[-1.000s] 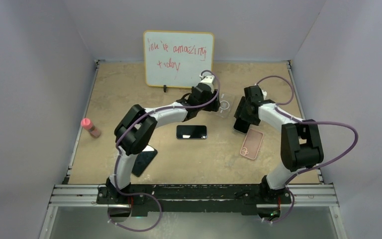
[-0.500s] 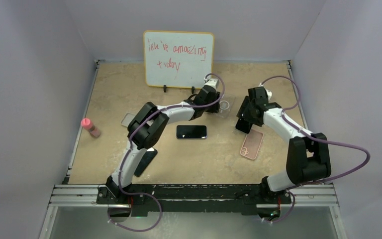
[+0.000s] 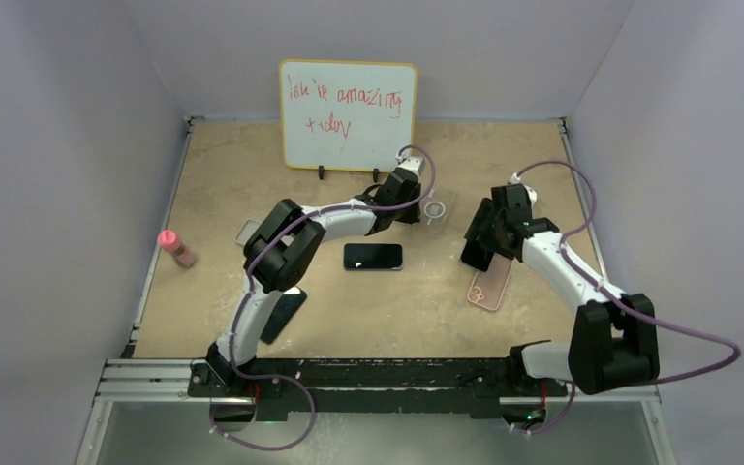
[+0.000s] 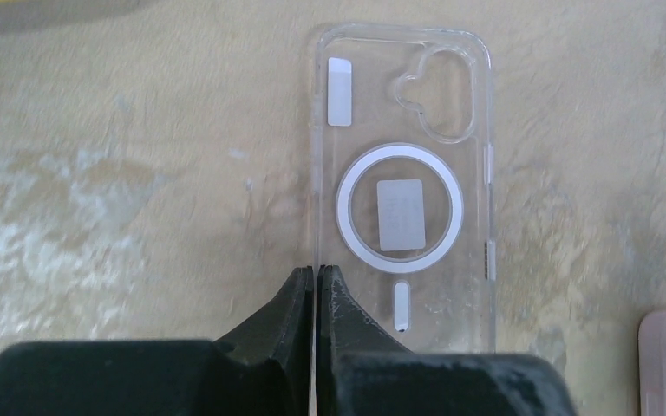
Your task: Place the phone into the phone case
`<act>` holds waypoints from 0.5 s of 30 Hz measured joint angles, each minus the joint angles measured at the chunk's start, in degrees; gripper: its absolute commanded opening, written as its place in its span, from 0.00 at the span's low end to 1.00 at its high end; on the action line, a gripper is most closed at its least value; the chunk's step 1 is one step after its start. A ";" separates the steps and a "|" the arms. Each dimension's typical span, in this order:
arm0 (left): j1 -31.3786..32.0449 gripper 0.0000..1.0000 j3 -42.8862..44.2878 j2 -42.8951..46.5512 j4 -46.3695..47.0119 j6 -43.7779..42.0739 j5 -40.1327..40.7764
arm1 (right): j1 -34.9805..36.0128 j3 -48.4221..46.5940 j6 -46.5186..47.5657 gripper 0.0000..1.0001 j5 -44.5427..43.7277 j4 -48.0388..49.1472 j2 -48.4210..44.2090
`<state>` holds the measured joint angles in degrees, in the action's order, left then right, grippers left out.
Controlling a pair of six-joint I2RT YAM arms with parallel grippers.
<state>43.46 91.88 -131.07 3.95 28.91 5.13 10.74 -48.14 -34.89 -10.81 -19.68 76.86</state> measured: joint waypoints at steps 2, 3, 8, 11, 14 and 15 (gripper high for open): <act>0.00 0.00 -2.32 2.36 -1.75 -0.15 0.00 | 0.00 1.68 0.20 0.54 0.61 -0.22 -2.89; 0.00 0.00 -3.52 3.87 -2.89 -0.20 0.09 | 0.00 2.40 0.33 0.53 1.25 -0.35 -4.11; 0.04 0.00 -11.50 16.22 -9.18 -0.20 2.62 | 0.20 6.56 0.63 0.53 5.27 -1.14 -10.69; 0.04 0.00 -17.29 25.77 -11.76 0.02 4.70 | 1.11 8.44 0.39 0.52 7.52 -1.88 -13.29; 0.04 0.00 -25.57 36.74 -13.75 0.57 6.05 | 3.19 10.08 -0.52 0.51 9.16 -2.43 -15.30; 0.04 0.00 -28.46 40.22 -14.51 0.74 6.27 | 4.31 10.75 -1.11 0.51 9.42 -2.58 -16.09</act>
<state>43.51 63.42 -90.85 -10.57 29.65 11.40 15.05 -37.39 -36.01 -1.39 -22.26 60.77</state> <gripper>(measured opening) 0.028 0.716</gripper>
